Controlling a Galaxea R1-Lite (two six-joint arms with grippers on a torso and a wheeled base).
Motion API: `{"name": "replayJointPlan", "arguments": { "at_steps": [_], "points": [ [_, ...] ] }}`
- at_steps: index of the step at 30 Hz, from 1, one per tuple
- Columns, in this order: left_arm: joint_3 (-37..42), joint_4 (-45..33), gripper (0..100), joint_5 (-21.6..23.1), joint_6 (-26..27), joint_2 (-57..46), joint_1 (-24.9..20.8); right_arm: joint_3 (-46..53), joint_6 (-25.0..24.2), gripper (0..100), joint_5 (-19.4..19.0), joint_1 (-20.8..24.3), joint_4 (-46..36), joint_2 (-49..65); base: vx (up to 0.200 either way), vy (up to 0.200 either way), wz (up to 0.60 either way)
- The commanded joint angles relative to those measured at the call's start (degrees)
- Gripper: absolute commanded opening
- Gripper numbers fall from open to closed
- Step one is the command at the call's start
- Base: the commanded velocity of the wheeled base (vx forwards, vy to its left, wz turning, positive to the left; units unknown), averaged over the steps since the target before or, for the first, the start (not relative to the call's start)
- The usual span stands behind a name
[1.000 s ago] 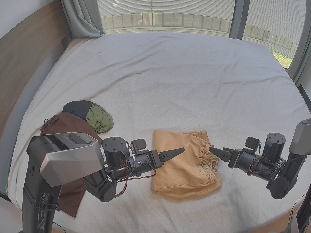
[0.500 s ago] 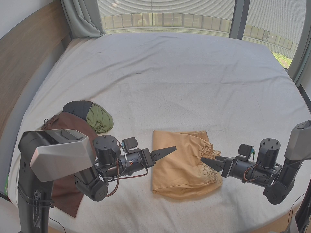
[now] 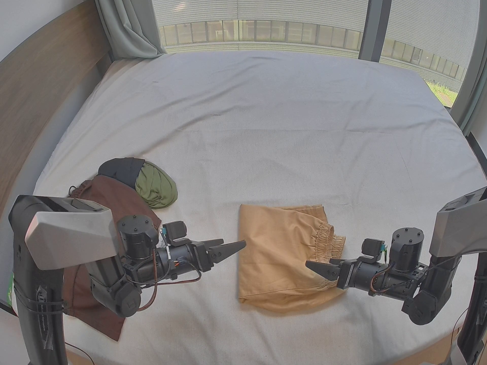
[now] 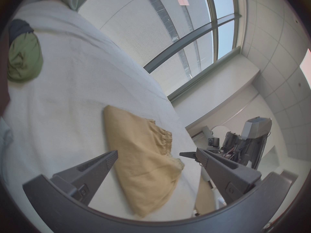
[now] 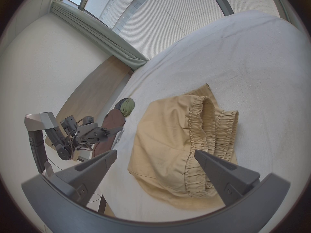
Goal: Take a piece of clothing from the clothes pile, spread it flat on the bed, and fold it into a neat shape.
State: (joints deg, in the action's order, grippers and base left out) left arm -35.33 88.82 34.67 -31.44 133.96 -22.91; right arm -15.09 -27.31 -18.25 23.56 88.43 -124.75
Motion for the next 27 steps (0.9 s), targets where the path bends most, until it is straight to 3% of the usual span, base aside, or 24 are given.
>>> {"name": "replayJointPlan", "arguments": {
  "at_steps": [1,5,12,21,27],
  "points": [
    [3.78,0.12,100,0.75,4.90,-1.25,4.62,-0.29,-0.03,100,1.99,1.22,0.16,-4.19,0.000,0.000,0.00],
    [5.88,0.04,100,2.77,5.07,-4.06,8.49,0.68,-0.03,100,3.31,2.71,0.16,-6.47,0.000,0.000,0.00],
    [9.22,0.04,100,3.39,5.42,-7.31,11.04,2.88,0.06,100,3.84,3.15,0.16,-9.37,0.000,0.000,0.00],
    [9.93,0.04,100,3.39,5.42,-8.89,11.74,2.44,0.15,100,3.84,3.51,0.25,-9.20,0.000,0.000,0.00],
    [9.93,0.04,100,3.39,5.69,-9.25,11.66,2.26,0.15,100,3.66,2.63,0.08,-1.82,0.000,0.000,0.00]
  ]
}}
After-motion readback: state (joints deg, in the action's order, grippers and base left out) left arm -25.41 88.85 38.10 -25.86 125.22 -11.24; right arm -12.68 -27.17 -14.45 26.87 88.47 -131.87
